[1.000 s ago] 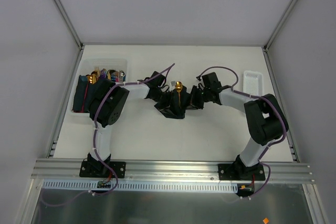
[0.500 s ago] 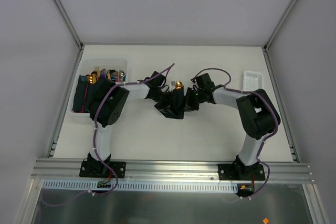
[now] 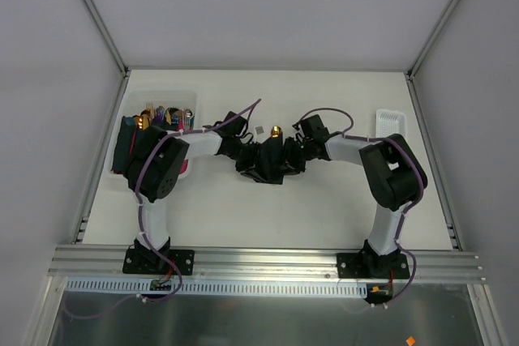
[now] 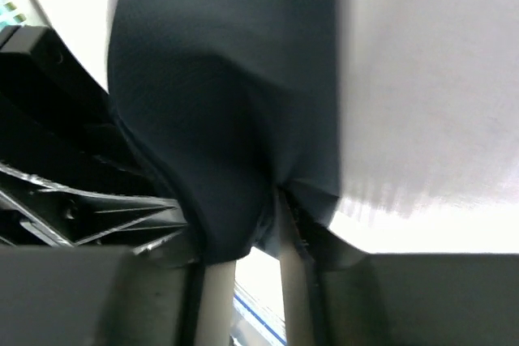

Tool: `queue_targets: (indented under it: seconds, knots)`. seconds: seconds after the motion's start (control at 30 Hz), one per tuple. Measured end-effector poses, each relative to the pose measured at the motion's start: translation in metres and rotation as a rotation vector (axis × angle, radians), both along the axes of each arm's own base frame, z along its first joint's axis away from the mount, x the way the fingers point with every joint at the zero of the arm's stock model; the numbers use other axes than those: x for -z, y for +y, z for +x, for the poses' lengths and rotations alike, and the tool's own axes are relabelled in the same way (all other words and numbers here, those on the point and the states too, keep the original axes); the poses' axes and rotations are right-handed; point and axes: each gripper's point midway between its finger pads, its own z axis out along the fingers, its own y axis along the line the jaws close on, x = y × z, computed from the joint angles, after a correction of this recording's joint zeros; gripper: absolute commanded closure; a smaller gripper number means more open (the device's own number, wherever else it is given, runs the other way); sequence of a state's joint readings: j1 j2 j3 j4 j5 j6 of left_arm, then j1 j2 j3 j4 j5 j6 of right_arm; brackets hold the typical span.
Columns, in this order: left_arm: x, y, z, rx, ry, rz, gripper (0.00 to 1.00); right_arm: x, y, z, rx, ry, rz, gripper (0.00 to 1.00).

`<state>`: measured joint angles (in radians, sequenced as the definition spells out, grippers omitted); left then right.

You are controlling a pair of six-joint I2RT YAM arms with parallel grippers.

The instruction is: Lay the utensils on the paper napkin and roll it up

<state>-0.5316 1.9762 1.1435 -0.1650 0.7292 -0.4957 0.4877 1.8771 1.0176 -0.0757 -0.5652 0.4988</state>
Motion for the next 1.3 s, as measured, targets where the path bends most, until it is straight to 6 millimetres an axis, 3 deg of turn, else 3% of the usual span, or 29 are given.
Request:
queue_targets:
  seconds: [0.17,0.23,0.4,0.5,0.67,0.8,1.03,1.3]
  knots:
    - [-0.024,0.027,0.001,-0.039,-0.041,-0.009,0.78,-0.007,0.006,0.003,-0.014,-0.011,0.032,0.49]
    - [-0.036,0.035,0.008,-0.06,-0.071,-0.021,0.77,-0.009,0.008,0.004,-0.017,-0.015,0.046,0.46]
    - [-0.062,0.053,0.041,-0.138,-0.141,-0.046,0.76,-0.013,0.011,0.005,-0.023,-0.018,0.069,0.37]
    - [-0.08,0.056,0.068,-0.166,-0.191,-0.066,0.76,-0.015,0.013,0.005,-0.028,-0.022,0.084,0.34]
    - [-0.1,0.039,0.105,-0.158,-0.254,-0.116,0.75,-0.018,0.015,0.006,-0.032,-0.028,0.1,0.28]
    - [-0.085,0.025,0.111,-0.133,-0.221,-0.122,0.75,-0.019,0.016,0.007,-0.034,-0.029,0.107,0.27]
    - [-0.046,0.001,0.101,-0.082,-0.109,-0.111,0.76,-0.022,0.018,0.007,-0.041,-0.032,0.121,0.21]
    - [-0.033,-0.01,0.091,-0.048,-0.072,-0.113,0.8,-0.022,0.017,0.007,-0.041,-0.032,0.125,0.19]
